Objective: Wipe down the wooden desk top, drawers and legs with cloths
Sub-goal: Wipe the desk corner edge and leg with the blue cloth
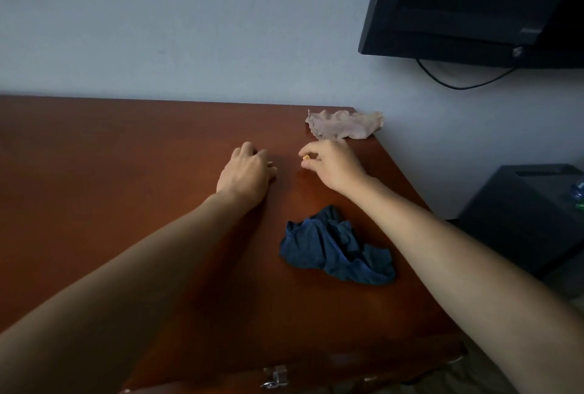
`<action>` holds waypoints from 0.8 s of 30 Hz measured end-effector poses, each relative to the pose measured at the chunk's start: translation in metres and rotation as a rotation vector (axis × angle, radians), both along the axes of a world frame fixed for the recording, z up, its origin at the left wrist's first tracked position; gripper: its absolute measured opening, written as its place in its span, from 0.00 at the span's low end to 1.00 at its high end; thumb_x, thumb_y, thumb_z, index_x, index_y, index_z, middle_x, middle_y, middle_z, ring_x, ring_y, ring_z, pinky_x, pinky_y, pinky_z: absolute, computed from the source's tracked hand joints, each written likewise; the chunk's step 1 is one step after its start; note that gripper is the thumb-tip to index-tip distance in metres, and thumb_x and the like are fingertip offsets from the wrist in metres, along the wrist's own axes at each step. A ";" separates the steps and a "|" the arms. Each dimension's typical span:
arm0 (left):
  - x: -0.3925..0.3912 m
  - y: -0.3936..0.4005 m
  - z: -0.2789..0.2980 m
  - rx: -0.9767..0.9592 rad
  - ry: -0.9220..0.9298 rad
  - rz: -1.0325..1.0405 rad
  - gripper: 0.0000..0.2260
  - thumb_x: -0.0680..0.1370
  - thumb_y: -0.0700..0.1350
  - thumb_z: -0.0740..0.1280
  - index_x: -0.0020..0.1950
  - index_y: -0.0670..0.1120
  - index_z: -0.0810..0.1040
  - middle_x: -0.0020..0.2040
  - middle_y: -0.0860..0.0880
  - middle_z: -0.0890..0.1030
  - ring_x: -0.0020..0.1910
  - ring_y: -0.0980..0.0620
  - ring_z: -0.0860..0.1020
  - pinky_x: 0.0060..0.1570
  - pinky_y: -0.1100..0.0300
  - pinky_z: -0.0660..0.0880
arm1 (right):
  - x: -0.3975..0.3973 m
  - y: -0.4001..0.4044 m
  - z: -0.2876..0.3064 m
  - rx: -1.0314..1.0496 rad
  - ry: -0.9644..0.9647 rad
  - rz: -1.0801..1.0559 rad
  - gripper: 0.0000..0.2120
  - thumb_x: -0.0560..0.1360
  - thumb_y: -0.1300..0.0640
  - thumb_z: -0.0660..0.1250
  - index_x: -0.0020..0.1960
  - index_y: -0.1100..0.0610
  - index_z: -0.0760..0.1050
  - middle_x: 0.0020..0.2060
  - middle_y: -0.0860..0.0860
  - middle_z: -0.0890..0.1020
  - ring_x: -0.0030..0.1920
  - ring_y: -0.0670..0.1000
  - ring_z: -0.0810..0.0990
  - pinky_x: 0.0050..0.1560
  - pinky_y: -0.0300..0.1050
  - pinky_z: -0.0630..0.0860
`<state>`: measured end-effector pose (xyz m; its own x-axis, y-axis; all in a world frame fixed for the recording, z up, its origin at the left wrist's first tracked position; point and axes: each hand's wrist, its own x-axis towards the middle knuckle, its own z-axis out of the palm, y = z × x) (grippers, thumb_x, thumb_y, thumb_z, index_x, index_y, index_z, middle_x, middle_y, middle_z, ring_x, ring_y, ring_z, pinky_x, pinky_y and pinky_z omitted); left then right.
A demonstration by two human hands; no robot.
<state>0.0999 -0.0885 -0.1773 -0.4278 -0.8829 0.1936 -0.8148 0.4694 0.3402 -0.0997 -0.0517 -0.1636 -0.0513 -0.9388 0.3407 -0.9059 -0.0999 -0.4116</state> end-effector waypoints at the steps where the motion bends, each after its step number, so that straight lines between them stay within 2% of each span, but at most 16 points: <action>1: -0.004 -0.007 0.002 -0.002 -0.018 -0.014 0.13 0.84 0.50 0.65 0.60 0.41 0.77 0.61 0.41 0.72 0.63 0.40 0.70 0.61 0.44 0.72 | 0.001 0.000 -0.002 0.024 0.086 0.028 0.10 0.77 0.57 0.74 0.58 0.54 0.84 0.47 0.50 0.84 0.48 0.52 0.82 0.52 0.46 0.77; 3: -0.011 -0.017 0.005 -0.016 -0.063 -0.062 0.12 0.84 0.48 0.65 0.59 0.40 0.80 0.60 0.42 0.74 0.62 0.40 0.71 0.60 0.44 0.73 | 0.002 -0.001 -0.006 0.057 0.251 0.069 0.09 0.79 0.59 0.71 0.59 0.56 0.83 0.52 0.53 0.84 0.52 0.55 0.81 0.54 0.50 0.78; 7: -0.019 -0.018 0.013 -0.091 -0.127 -0.159 0.09 0.83 0.40 0.64 0.53 0.38 0.82 0.54 0.41 0.77 0.52 0.38 0.78 0.47 0.53 0.70 | 0.003 0.002 -0.011 -0.005 0.430 0.112 0.02 0.79 0.65 0.68 0.51 0.62 0.78 0.44 0.55 0.81 0.48 0.57 0.80 0.47 0.55 0.78; 12: -0.019 -0.008 0.015 -0.148 -0.159 -0.177 0.09 0.83 0.39 0.64 0.50 0.37 0.82 0.50 0.41 0.77 0.47 0.38 0.78 0.45 0.52 0.70 | 0.000 0.012 -0.009 0.041 0.424 0.102 0.10 0.76 0.71 0.63 0.55 0.62 0.76 0.48 0.57 0.81 0.51 0.58 0.78 0.52 0.56 0.77; 14: -0.020 -0.006 0.014 -0.146 -0.164 -0.198 0.09 0.83 0.39 0.63 0.50 0.37 0.82 0.49 0.42 0.76 0.45 0.39 0.77 0.43 0.54 0.68 | -0.005 0.020 -0.006 0.074 0.426 0.098 0.12 0.75 0.72 0.62 0.56 0.62 0.75 0.50 0.57 0.81 0.53 0.58 0.77 0.54 0.56 0.76; 16: -0.027 -0.002 0.014 -0.145 -0.136 -0.222 0.08 0.83 0.38 0.64 0.50 0.39 0.82 0.47 0.45 0.74 0.43 0.43 0.75 0.42 0.55 0.66 | -0.017 0.030 -0.004 0.106 0.403 0.073 0.14 0.75 0.73 0.61 0.57 0.62 0.75 0.51 0.57 0.81 0.54 0.57 0.77 0.55 0.55 0.76; 19: -0.049 0.009 0.013 -0.106 -0.046 -0.263 0.06 0.81 0.39 0.67 0.49 0.40 0.83 0.46 0.46 0.79 0.45 0.45 0.78 0.47 0.50 0.74 | -0.043 0.051 -0.004 0.140 0.295 -0.001 0.17 0.77 0.74 0.62 0.60 0.60 0.75 0.55 0.55 0.81 0.56 0.54 0.78 0.57 0.50 0.77; 22: -0.085 0.032 0.024 -0.061 0.065 -0.283 0.06 0.77 0.38 0.69 0.42 0.37 0.81 0.39 0.45 0.82 0.40 0.46 0.78 0.47 0.45 0.77 | -0.076 0.080 0.002 0.137 0.100 -0.117 0.11 0.80 0.67 0.65 0.60 0.57 0.77 0.57 0.53 0.80 0.56 0.54 0.79 0.52 0.45 0.74; 24: -0.117 0.051 0.037 -0.050 0.116 -0.318 0.09 0.77 0.37 0.69 0.37 0.39 0.78 0.34 0.42 0.78 0.36 0.44 0.74 0.41 0.51 0.71 | -0.103 0.105 0.011 0.080 -0.015 -0.222 0.08 0.81 0.60 0.68 0.60 0.56 0.79 0.56 0.55 0.82 0.56 0.56 0.80 0.52 0.45 0.75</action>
<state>-0.0168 -0.0378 -0.1406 -0.6526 -0.6970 0.2970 -0.5824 0.7122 0.3919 -0.2026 0.0535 -0.1526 -0.2642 -0.9279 0.2629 -0.8955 0.1348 -0.4241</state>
